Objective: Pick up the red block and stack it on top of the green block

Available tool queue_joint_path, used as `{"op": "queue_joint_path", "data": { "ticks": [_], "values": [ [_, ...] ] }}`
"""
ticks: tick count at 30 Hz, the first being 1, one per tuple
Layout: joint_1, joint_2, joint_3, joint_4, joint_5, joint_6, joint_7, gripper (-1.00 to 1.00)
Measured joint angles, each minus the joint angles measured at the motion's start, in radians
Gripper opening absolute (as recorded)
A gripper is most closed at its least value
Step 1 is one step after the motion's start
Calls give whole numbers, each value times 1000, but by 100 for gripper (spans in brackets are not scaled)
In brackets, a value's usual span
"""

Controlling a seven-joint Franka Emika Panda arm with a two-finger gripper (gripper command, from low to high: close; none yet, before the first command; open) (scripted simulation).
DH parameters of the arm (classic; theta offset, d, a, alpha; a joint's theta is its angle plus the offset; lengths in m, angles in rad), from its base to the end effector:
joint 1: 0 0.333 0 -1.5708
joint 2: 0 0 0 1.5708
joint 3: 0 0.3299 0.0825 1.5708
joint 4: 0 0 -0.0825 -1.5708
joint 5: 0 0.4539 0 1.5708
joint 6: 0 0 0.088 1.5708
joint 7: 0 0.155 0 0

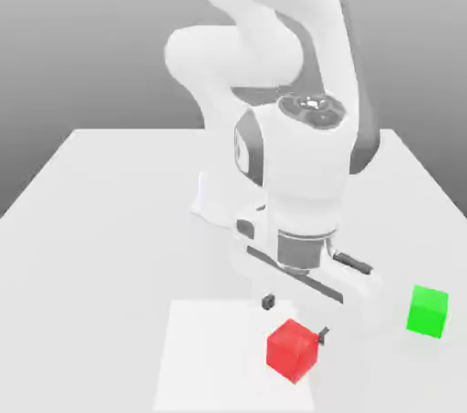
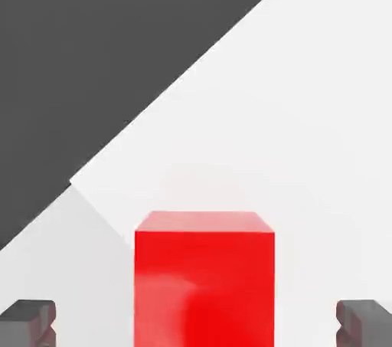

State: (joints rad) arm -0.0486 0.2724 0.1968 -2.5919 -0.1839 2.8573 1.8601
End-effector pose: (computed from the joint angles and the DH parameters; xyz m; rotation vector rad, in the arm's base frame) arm 0.4518 0.0862 0.0618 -2.2507 2.1878 -0.0008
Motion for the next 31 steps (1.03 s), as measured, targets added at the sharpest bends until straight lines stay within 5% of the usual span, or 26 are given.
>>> {"op": "queue_joint_path", "data": {
  "ticks": [1, 8, 14, 21, 28, 29, 31],
  "values": [
    [18, 35, -22, 6, -22, 29, 17, -100],
    [22, 44, -28, 7, -28, 38, 22, -100],
    [-10, -135, 60, -20, 96, -111, -75, -100],
    [243, -206, 272, 16, 127, -220, -172, -100],
    [334, -36, 200, 39, -65, -94, -50, -100],
    [343, -19, 188, 40, -83, -80, -37, 100],
    [343, -19, 188, 40, -83, -80, -37, 100]
  ]
}}
